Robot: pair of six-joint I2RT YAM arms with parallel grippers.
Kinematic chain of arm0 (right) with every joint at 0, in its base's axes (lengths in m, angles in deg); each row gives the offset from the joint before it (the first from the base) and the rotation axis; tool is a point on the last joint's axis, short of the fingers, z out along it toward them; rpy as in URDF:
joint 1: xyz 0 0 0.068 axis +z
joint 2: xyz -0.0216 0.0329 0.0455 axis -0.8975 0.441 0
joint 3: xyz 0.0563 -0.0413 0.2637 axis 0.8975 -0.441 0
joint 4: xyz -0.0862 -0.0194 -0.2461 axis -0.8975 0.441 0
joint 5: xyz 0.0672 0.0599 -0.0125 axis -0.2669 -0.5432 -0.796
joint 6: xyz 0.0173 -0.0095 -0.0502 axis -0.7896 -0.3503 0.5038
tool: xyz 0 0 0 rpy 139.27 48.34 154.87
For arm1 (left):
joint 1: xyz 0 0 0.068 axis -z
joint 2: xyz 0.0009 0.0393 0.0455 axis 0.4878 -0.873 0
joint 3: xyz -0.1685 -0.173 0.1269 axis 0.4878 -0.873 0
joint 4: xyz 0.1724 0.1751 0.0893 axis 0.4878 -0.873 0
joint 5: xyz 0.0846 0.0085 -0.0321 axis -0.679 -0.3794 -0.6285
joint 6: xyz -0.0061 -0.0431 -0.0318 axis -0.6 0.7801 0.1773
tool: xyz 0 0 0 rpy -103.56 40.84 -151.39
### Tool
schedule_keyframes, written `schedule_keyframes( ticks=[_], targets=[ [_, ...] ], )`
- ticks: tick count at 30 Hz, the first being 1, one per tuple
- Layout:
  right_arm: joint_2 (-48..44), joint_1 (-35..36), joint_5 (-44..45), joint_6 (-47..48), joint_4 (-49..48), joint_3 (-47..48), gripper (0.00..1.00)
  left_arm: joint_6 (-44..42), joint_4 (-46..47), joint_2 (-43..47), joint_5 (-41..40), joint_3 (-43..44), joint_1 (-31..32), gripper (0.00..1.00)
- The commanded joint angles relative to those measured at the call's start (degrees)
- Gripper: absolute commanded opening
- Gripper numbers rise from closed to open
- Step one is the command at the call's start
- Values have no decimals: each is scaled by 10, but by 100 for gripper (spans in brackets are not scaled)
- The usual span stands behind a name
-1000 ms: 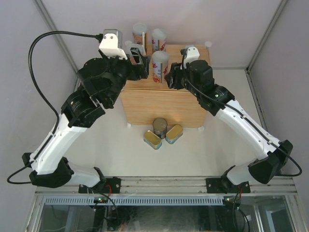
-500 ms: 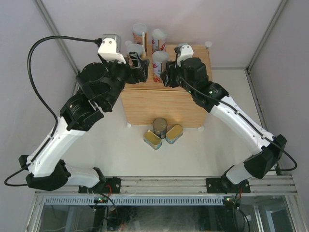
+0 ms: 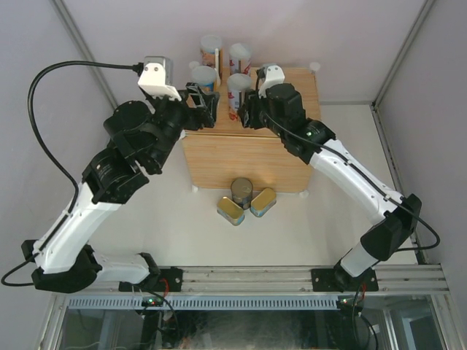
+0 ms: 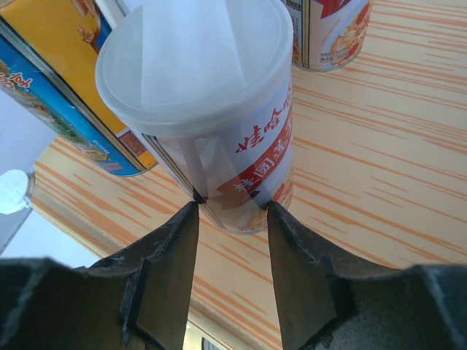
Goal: Place and organize the canned foods onto the counter
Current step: Place the canned food on the counter.
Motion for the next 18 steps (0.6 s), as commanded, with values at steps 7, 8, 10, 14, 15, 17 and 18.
schedule_keyframes(
  ticks=[7,8,10,14,15,17,18],
  targets=[
    [31,-7,11,-4,-13,51,42,-3,25,32,5,-32,2,78],
    [34,-9,12,-5,-11,55,42,-3,25,34,4,-34,2,78],
    [38,-12,13,-6,-10,60,42,-5,25,36,3,-36,2,78],
    [43,-16,16,-7,-6,65,42,-7,25,38,2,-40,2,78],
    [43,-17,17,-7,-4,65,42,-8,25,38,2,-41,2,78],
    [42,-18,21,-8,-2,63,43,-9,26,38,1,-43,2,78],
    [41,-19,23,-9,-1,61,43,-9,26,38,1,-44,2,78]
  ],
)
